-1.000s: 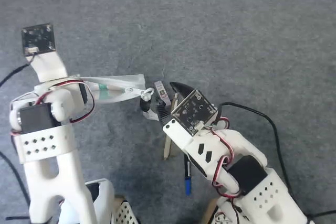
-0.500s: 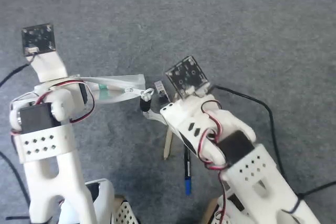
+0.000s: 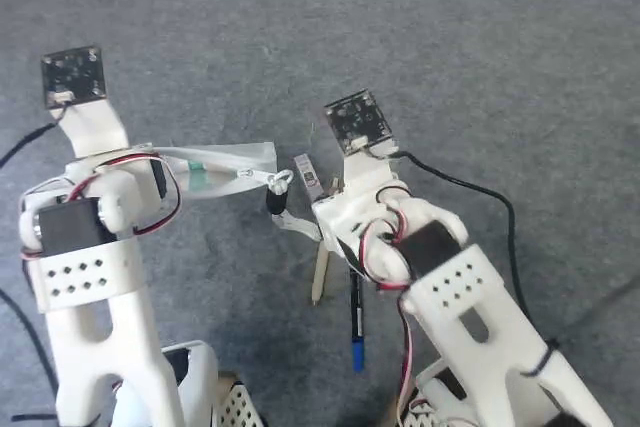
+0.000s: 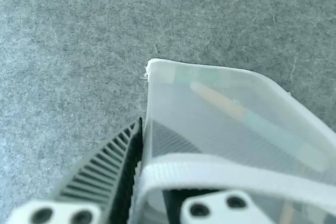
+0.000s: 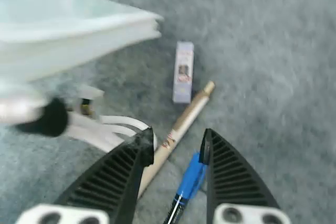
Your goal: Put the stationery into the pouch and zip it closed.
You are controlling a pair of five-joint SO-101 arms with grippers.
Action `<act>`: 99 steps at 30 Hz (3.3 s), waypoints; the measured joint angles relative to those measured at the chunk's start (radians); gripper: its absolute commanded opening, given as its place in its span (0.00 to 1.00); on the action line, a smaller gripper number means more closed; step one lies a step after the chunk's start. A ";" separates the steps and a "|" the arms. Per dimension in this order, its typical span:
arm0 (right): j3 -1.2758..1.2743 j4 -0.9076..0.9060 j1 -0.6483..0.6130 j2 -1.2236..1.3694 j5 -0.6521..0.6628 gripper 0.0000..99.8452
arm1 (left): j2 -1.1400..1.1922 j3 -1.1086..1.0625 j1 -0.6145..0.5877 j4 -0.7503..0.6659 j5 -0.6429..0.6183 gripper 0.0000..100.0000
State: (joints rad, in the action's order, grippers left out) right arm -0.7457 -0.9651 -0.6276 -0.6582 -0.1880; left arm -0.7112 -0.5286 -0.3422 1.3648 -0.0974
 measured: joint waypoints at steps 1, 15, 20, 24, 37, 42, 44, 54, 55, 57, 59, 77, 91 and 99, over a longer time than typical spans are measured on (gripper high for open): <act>0.000 0.000 0.015 0.020 -0.003 0.15 | 0.000 0.000 0.000 -0.002 0.000 0.01; 0.000 0.077 0.060 0.341 -0.003 0.15 | 0.000 0.000 0.000 -0.002 0.000 0.01; 0.000 0.124 0.060 0.408 -0.003 0.15 | 0.000 0.000 0.000 -0.002 0.000 0.01; 0.000 0.138 0.060 0.448 -0.003 0.15 | 0.000 0.000 0.000 -0.002 0.000 0.01; 0.104 0.103 0.060 0.631 -0.003 0.15 | 0.000 0.000 0.000 -0.002 0.000 0.01; 0.155 0.041 0.060 0.680 -0.003 0.15 | 0.000 0.000 0.000 -0.002 0.000 0.01; 0.167 0.014 0.060 0.694 -0.003 0.15 | 0.000 0.000 0.000 -0.002 0.000 0.01; 0.193 -0.072 0.046 0.695 -0.003 0.15 | 0.000 0.000 0.000 -0.002 0.000 0.01; 0.193 -0.072 0.043 0.695 -0.003 0.15 | 0.000 0.000 0.000 -0.002 0.000 0.01; 0.195 -0.072 0.041 0.712 -0.003 0.15 | 0.000 0.000 0.000 -0.002 0.000 0.01; 0.204 -0.072 0.041 0.749 -0.003 0.15 | 0.000 0.000 0.000 -0.002 0.000 0.01; 0.479 -0.325 0.043 0.907 0.008 0.01 | 0.000 0.000 0.000 -0.002 0.000 0.01; 0.674 -0.563 0.041 0.907 0.008 0.01 | 0.000 0.000 0.000 -0.002 0.000 0.01; 0.799 -0.723 0.041 0.907 0.009 0.01 | -0.005 -0.011 0.000 -0.002 0.000 0.01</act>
State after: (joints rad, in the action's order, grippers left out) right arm 0.0537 -1.6878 -0.5861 0.2486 -0.1788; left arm -0.7158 -0.5393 -0.3422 1.3633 -0.0974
